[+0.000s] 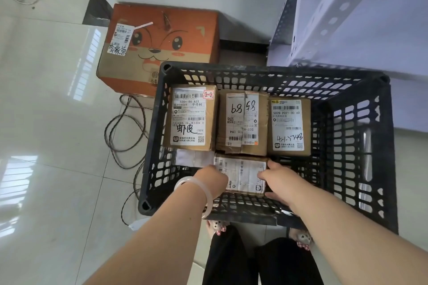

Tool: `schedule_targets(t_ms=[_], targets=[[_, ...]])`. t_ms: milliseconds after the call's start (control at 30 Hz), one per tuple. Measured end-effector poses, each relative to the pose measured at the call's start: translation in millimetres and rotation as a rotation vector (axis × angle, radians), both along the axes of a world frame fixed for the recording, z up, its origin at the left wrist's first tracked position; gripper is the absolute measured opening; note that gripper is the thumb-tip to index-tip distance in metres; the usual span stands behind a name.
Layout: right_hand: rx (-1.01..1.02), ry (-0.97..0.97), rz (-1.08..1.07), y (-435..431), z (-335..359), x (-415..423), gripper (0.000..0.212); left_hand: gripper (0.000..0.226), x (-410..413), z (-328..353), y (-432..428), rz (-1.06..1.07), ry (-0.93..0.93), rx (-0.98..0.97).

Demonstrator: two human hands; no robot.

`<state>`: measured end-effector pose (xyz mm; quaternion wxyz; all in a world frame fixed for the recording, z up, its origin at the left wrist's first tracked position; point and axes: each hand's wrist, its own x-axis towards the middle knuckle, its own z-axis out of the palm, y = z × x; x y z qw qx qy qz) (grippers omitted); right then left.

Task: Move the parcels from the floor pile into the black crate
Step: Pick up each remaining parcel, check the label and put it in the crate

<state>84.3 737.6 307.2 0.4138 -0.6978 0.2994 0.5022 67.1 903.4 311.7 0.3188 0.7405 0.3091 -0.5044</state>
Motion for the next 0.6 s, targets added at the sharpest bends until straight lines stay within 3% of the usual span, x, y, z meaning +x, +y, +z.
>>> schedule_targets(t_ms=[133, 300, 433, 600], targets=[[-0.035, 0.054, 0.018, 5.9, -7.8, 1.6, 0.04, 0.037, 2.4, -7.4, -0.9, -0.022, -0.001, -0.005], [-0.057, -0.019, 0.066, 0.9, -6.0, 2.2, 0.067, 0.055, -1.4, -7.3, -1.6, 0.074, -0.046, -0.036], [-0.027, -0.118, 0.152, -11.5, 13.3, -2.9, 0.057, 0.049, -4.5, 8.8, 4.2, 0.058, -0.121, -0.026], [-0.028, -0.24, 0.093, -42.2, 89.3, -9.2, 0.044, 0.044, -12.3, 70.5, -1.6, 0.093, -0.284, -0.059]])
